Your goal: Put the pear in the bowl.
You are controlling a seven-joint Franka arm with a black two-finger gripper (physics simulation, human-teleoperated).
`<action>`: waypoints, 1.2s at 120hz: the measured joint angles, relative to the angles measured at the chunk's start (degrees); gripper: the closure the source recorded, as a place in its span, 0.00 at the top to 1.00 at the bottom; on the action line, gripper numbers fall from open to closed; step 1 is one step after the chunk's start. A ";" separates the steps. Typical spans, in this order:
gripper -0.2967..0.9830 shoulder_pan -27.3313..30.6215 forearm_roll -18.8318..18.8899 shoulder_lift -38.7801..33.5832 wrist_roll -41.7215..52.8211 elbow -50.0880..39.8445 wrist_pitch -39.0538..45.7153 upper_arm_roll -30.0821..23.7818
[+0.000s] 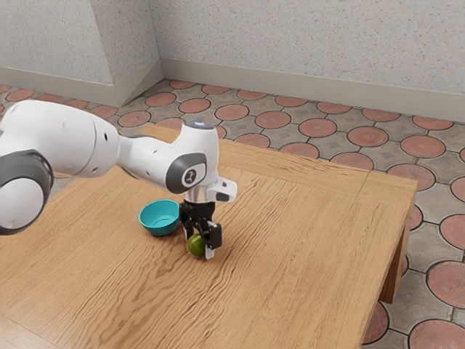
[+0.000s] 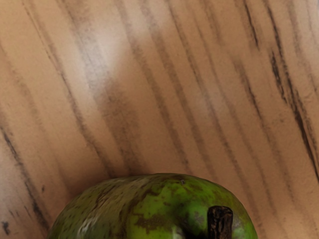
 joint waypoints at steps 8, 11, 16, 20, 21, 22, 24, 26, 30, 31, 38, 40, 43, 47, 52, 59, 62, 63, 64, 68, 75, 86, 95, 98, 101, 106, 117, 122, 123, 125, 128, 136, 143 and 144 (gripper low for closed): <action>0.69 0.04 -0.04 0.06 0.17 0.00 0.03 0.01; 0.67 0.04 -0.04 0.07 0.23 0.00 0.05 0.01; 0.63 0.05 -0.04 0.10 0.32 0.00 0.09 0.02; 0.59 0.05 -0.03 0.12 0.39 0.00 0.18 0.02; 0.59 0.05 -0.03 0.12 0.41 0.00 0.20 0.02; 0.58 0.05 -0.03 0.12 0.42 0.00 0.23 0.02; 0.56 0.03 -0.03 0.13 0.45 0.00 0.28 0.02; 0.55 0.03 -0.03 0.15 0.49 0.00 0.33 0.02; 0.53 0.00 0.01 0.23 0.53 0.00 0.44 0.02; 0.52 0.01 0.02 0.25 0.54 0.00 0.47 0.02; 0.50 -0.01 0.15 0.37 0.55 0.00 0.65 0.02; 0.50 -0.02 0.19 0.40 0.54 0.00 0.71 0.02; 0.50 0.00 0.26 0.43 0.53 0.01 0.82 0.02; 0.49 -0.01 0.34 0.45 0.51 0.01 0.94 0.02; 0.48 -0.01 0.48 0.46 0.45 0.00 1.07 0.02; 0.47 -0.03 0.64 0.46 0.36 0.00 1.23 0.02; 0.46 -0.03 0.70 0.41 0.32 0.00 1.28 0.01; 0.46 -0.04 0.72 0.39 0.30 0.00 1.30 0.01; 0.45 -0.05 0.74 0.36 0.29 0.00 1.32 0.01; 0.44 -0.10 0.83 0.25 0.21 -0.01 1.38 0.01; 0.43 -0.17 0.97 0.02 0.08 -0.01 1.42 0.01; 0.42 -0.27 1.15 -0.57 -0.13 -0.01 1.27 0.00; 0.43 -0.29 1.30 -1.57 -0.29 -0.01 1.01 0.00; 0.43 -0.29 1.34 -1.86 -0.33 -0.01 0.90 0.00; 0.43 -0.29 1.38 -2.18 -0.37 -0.02 0.74 0.03; 0.42 -0.27 1.46 -3.07 -0.44 -0.02 0.42 0.06; 0.42 0.04 1.63 -5.62 -0.55 -0.02 -0.65 0.08; 0.42 0.23 1.70 -6.64 -0.58 -0.02 -1.23 0.12; 0.42 0.28 1.71 -6.86 -0.59 -0.02 -1.35 0.13; 0.42 0.41 1.75 -7.23 -0.59 -0.01 -1.60 0.14; 0.42 0.64 1.87 -7.69 -0.60 -0.01 -1.97 0.15; 0.42 1.61 2.35 -8.72 -0.62 -0.01 -2.83 0.16; 0.42 2.67 2.62 -9.20 -0.58 -0.01 -3.47 0.16; 0.42 2.82 2.65 -9.24 -0.57 -0.01 -3.55 0.16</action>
